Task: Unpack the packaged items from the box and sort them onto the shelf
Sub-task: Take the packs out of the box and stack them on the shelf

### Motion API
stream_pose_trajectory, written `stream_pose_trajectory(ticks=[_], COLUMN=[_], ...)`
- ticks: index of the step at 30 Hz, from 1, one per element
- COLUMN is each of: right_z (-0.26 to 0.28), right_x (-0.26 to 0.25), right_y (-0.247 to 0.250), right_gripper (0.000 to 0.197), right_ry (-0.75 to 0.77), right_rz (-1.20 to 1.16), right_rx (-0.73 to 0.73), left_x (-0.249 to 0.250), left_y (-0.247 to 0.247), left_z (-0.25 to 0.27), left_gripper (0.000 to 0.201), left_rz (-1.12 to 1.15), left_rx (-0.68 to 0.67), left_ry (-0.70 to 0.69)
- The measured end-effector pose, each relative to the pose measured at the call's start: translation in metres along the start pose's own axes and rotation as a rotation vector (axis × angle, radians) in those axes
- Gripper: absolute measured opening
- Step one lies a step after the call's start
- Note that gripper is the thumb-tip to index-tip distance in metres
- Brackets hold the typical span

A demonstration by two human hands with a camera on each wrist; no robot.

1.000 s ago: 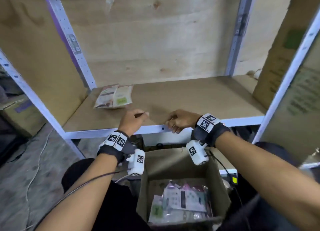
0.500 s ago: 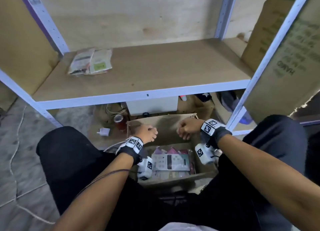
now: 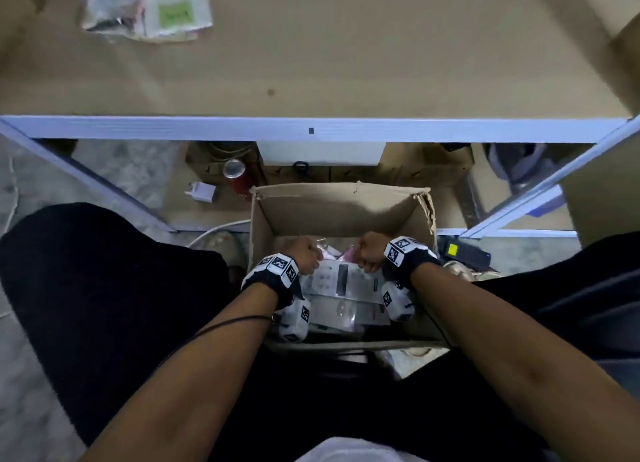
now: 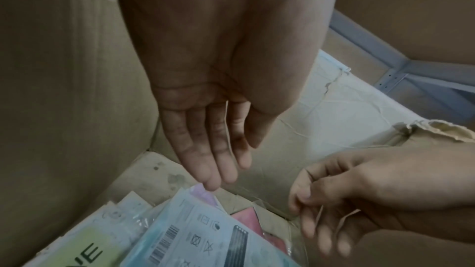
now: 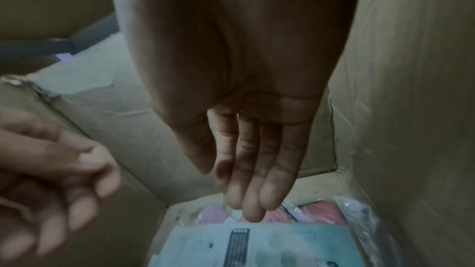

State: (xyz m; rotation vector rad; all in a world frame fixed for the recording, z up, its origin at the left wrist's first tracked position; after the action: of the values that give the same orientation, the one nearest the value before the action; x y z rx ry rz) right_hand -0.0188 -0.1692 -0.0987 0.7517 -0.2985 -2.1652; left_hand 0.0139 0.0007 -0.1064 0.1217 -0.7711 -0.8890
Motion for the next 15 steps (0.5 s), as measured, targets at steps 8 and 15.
stream_pose_trajectory(ticks=[8, 15], right_z=[-0.011, -0.014], right_x=[-0.002, 0.001], right_y=[-0.011, -0.024], right_gripper=[0.045, 0.073], right_ry=[0.049, 0.070], right_rz=[0.302, 0.379], right_rx=[-0.007, 0.000], left_x=[-0.005, -0.009], left_y=[-0.002, 0.008], left_z=[-0.008, -0.009], left_gripper=[0.016, 0.019], left_rz=[0.026, -0.054], left_rx=[-0.012, 0.077], left_ry=[0.002, -0.009])
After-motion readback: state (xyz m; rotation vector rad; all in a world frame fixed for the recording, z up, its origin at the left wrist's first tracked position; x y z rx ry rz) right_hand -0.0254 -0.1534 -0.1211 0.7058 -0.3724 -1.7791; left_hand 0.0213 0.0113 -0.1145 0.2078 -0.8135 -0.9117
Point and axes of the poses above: each hand's wrist, its own z-axis away from the middle knuckle, its own y-axis out of the back of the hand, x = y × z, the point moved 8 cm from there along -z, towards the middle knuckle, and after that the axes turned 1 degree about x, right-handed, at the moved point
